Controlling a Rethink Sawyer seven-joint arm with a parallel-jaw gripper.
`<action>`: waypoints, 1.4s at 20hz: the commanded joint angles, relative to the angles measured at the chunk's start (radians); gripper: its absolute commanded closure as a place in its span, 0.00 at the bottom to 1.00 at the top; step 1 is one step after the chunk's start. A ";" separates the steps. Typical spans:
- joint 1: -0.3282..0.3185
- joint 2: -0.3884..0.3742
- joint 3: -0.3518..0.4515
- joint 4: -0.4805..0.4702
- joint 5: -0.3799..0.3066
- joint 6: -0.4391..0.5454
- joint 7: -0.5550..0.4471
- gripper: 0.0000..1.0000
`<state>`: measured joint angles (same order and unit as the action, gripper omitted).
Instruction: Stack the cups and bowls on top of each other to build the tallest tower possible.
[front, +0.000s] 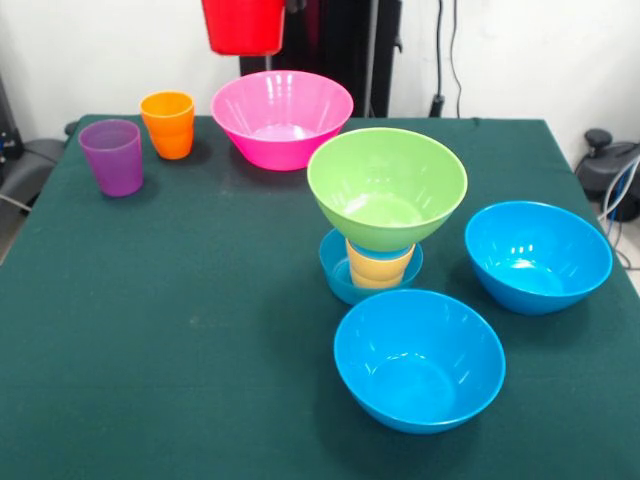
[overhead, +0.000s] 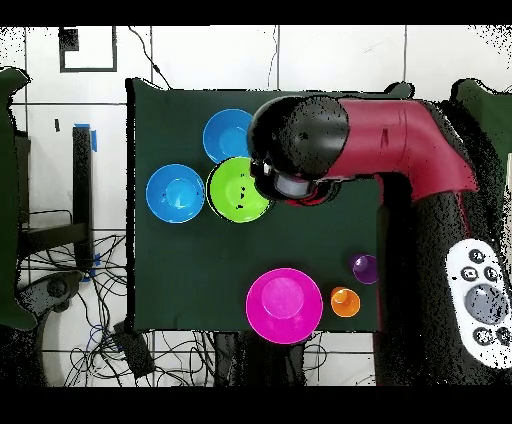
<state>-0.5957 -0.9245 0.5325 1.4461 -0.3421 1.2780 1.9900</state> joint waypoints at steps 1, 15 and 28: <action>0.061 0.012 0.054 0.012 0.016 0.086 -0.129 1.00; 0.127 0.050 -0.005 0.082 0.034 -0.050 0.015 1.00; 0.162 0.144 -0.028 0.048 -0.037 -0.167 0.006 1.00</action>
<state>-0.4616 -0.8810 0.5339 1.4477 -0.3195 1.2096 1.9900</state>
